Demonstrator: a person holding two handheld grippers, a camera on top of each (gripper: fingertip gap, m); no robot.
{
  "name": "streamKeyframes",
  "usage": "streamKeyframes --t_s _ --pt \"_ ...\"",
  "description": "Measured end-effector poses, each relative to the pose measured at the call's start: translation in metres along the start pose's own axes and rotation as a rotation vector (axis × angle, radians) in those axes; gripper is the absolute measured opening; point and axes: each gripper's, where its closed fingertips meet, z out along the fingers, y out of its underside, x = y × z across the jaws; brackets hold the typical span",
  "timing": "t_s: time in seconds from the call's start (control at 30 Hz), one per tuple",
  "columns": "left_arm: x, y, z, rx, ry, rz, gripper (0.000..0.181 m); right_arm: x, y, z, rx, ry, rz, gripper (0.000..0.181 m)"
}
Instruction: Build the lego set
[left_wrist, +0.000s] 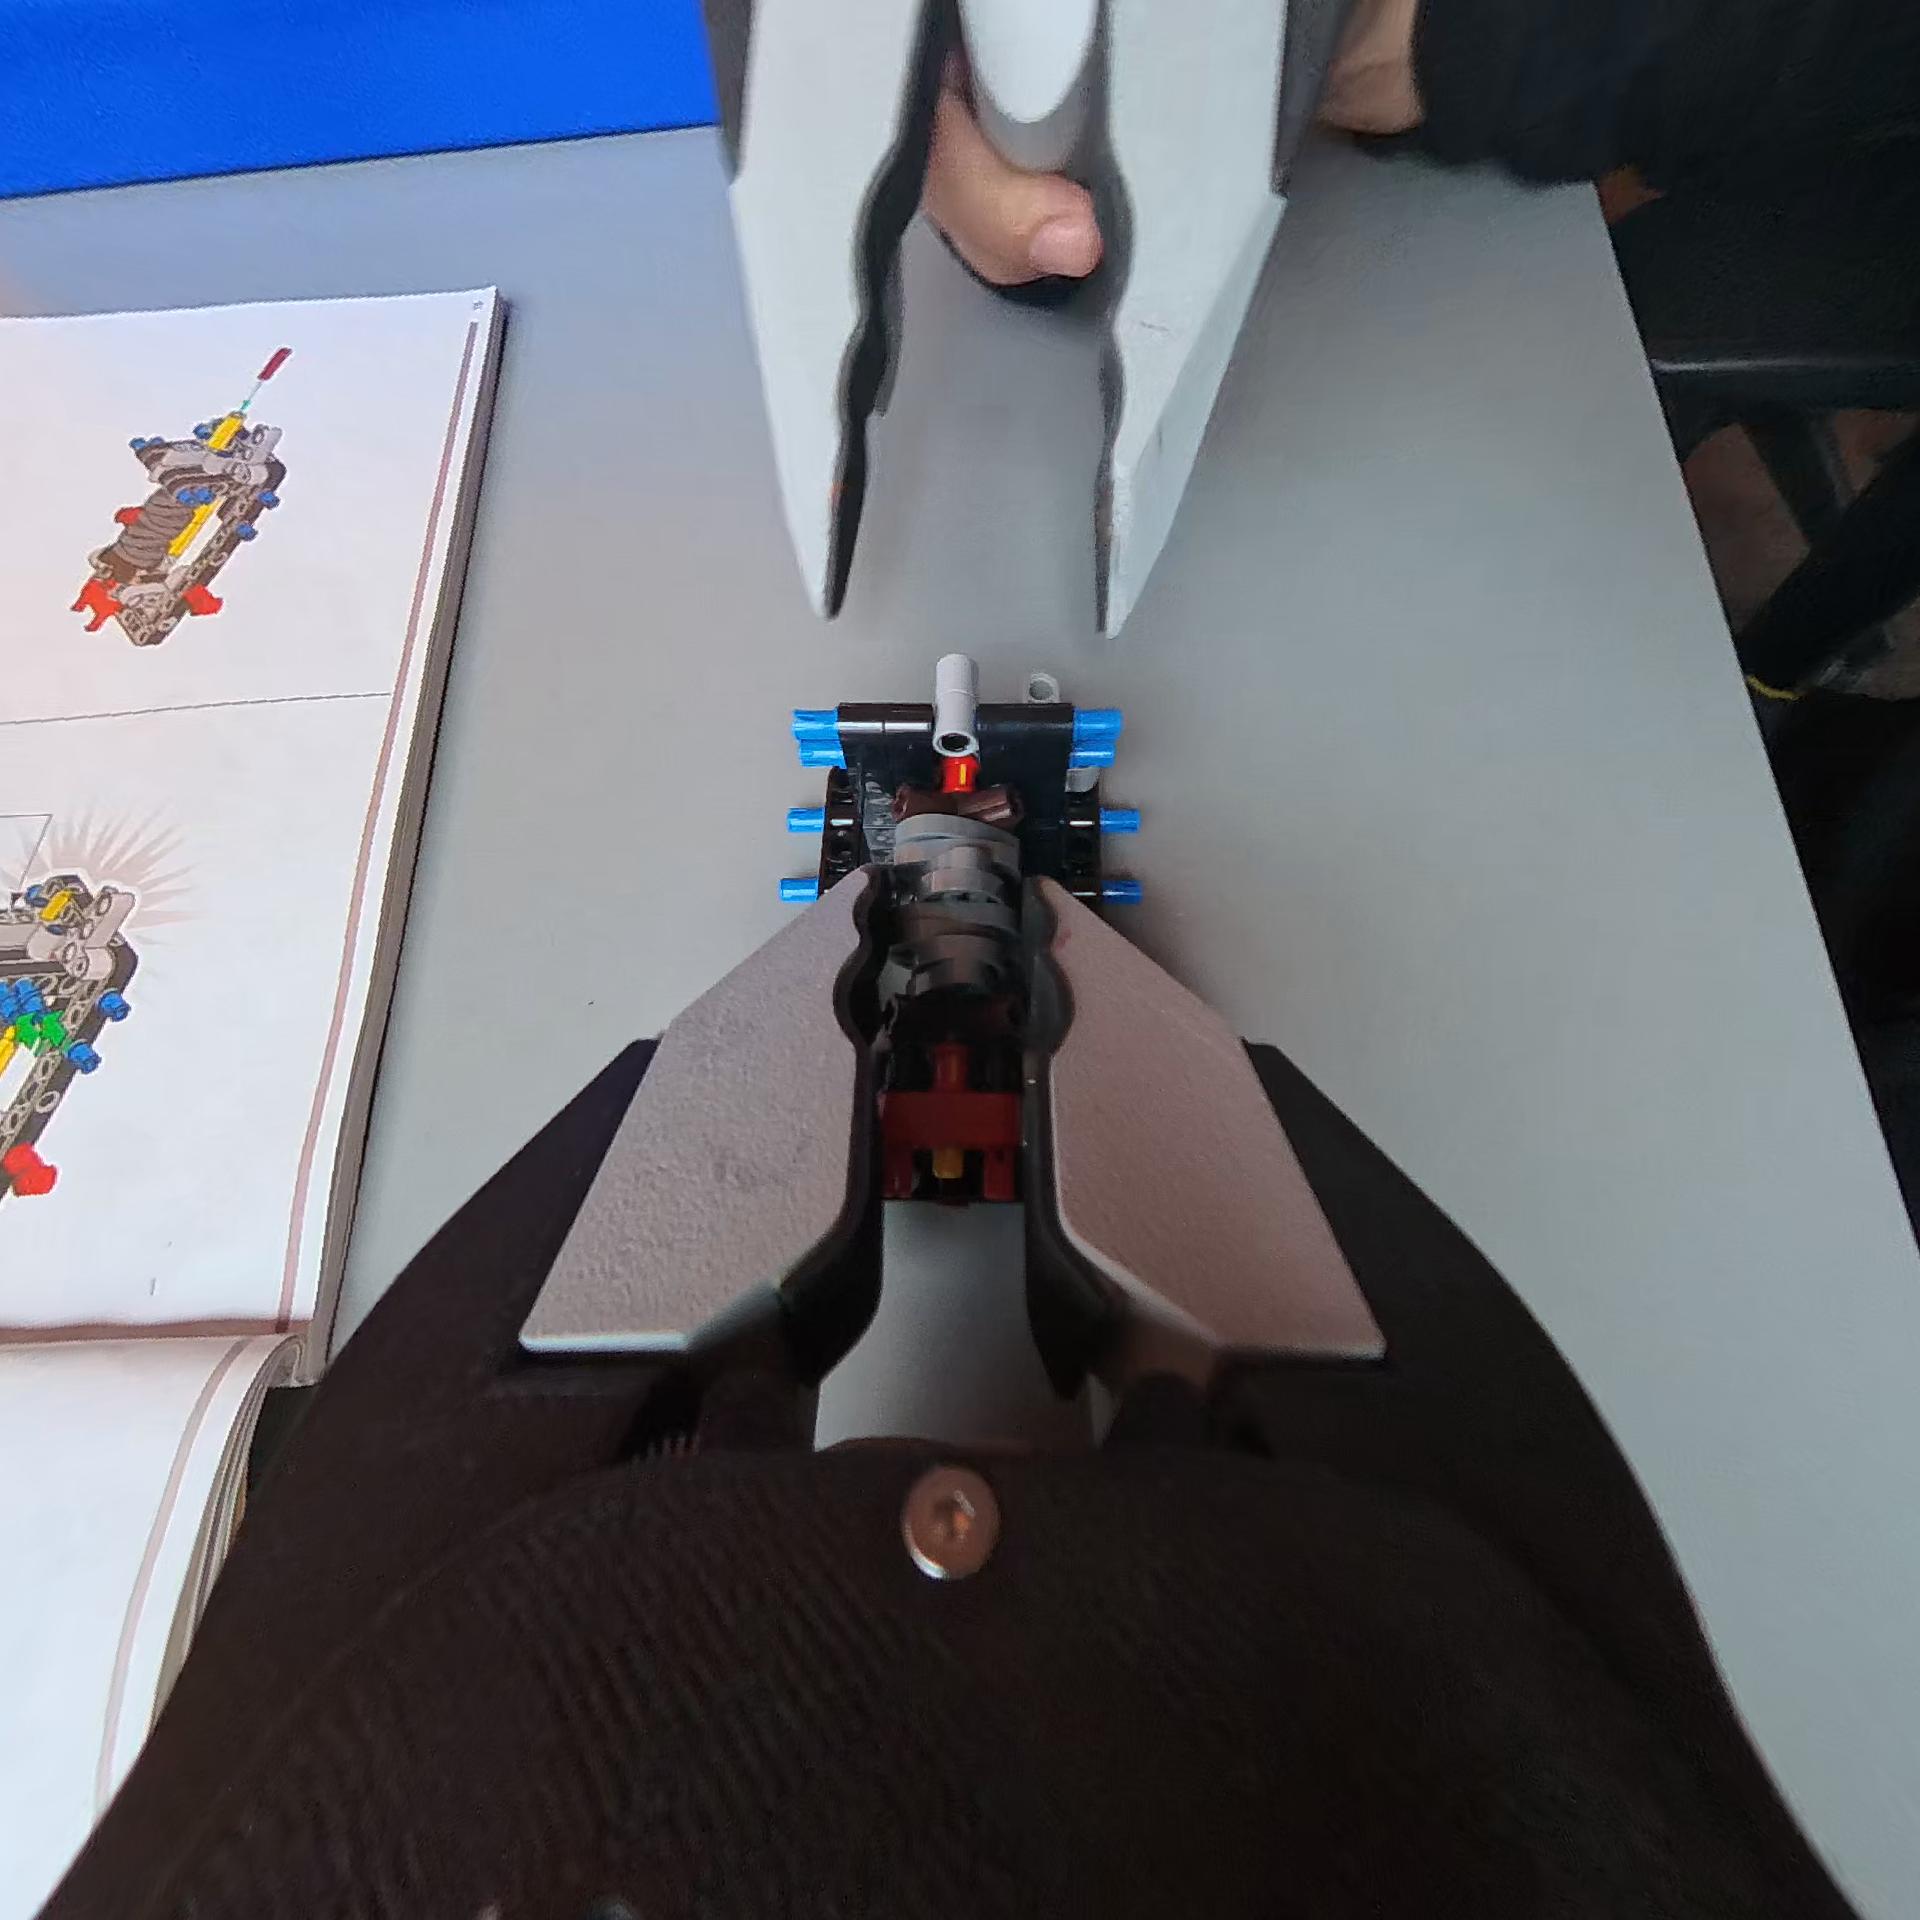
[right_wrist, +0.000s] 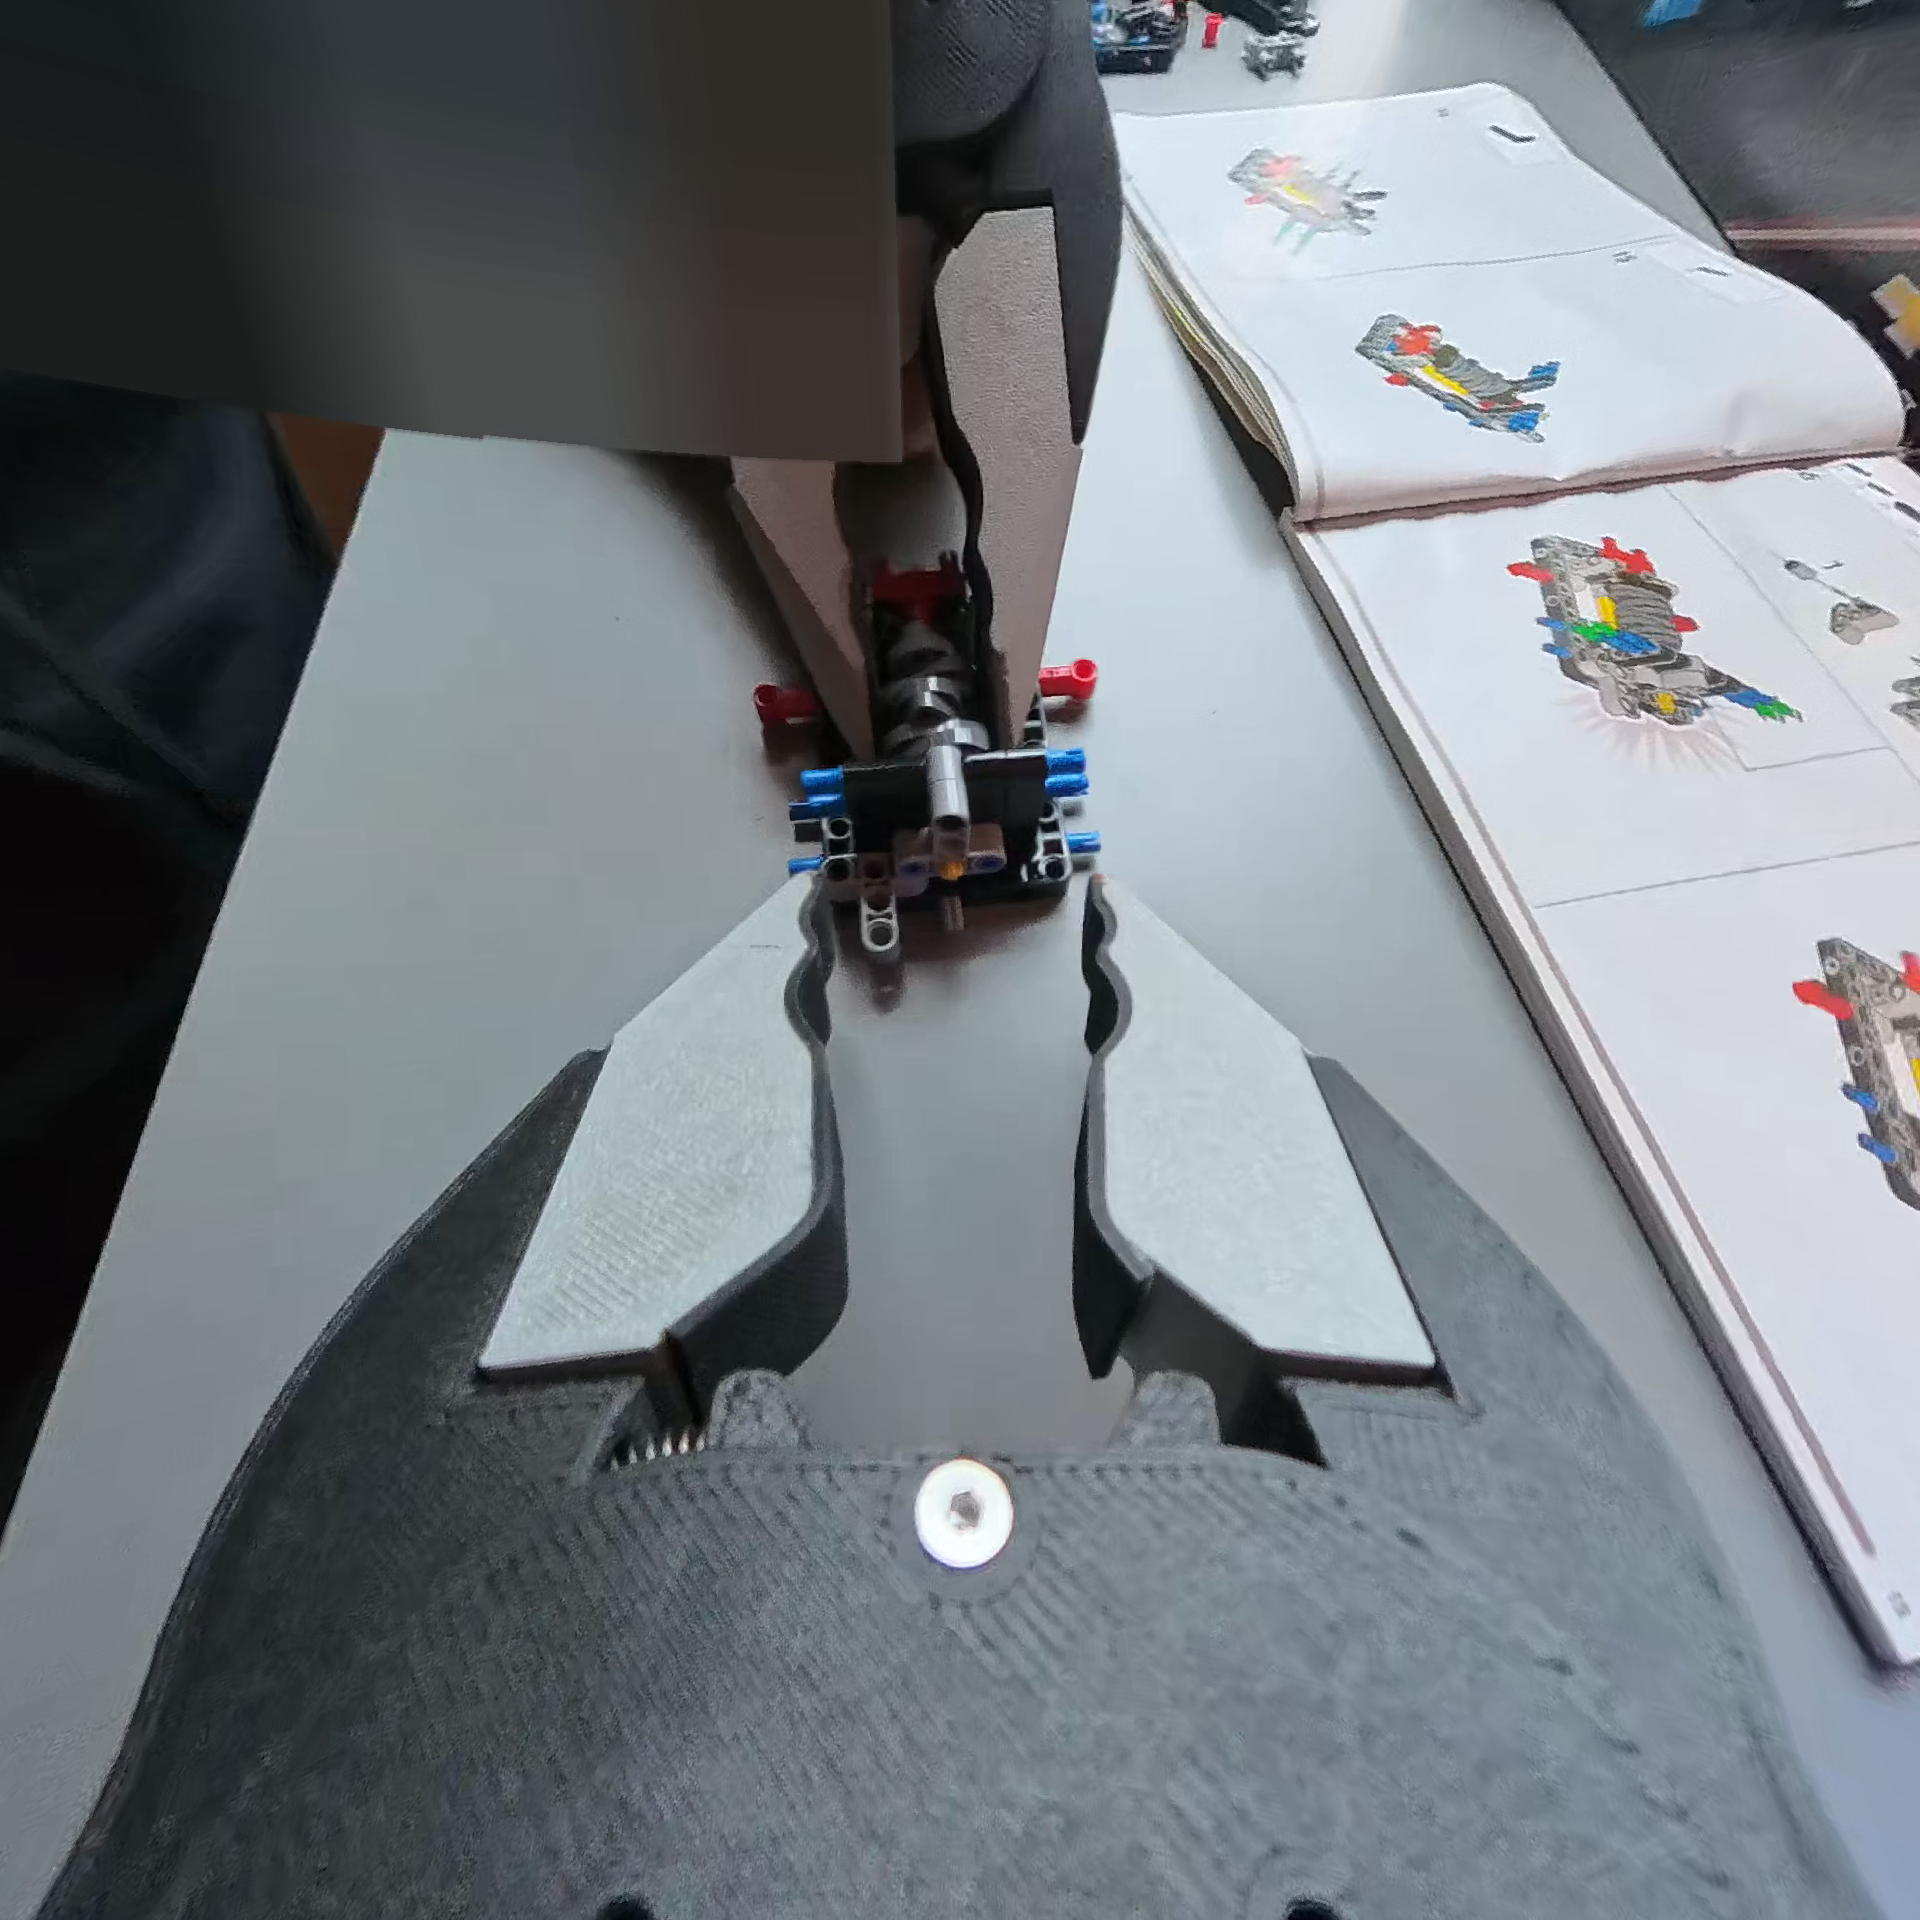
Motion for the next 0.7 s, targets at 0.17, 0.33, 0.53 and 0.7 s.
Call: streamKeyframes --t_s 0.17,0.33,0.53,0.7 --pt "0.002 0.000 0.000 0.000 0.003 0.037 0.023 0.001 -0.003 0.011 -0.021 -0.047 -0.045 0.043" --pt "0.003 0.000 0.000 0.001 0.010 0.049 0.023 0.005 -0.006 0.013 -0.013 -0.088 -0.044 0.042" --pt "0.003 0.000 0.000 0.002 0.002 0.077 0.023 0.002 -0.006 0.019 -0.028 -0.109 -0.094 0.040" --pt "0.003 0.000 0.000 0.002 0.001 0.081 0.023 0.004 -0.007 0.020 -0.032 -0.125 -0.092 0.036"
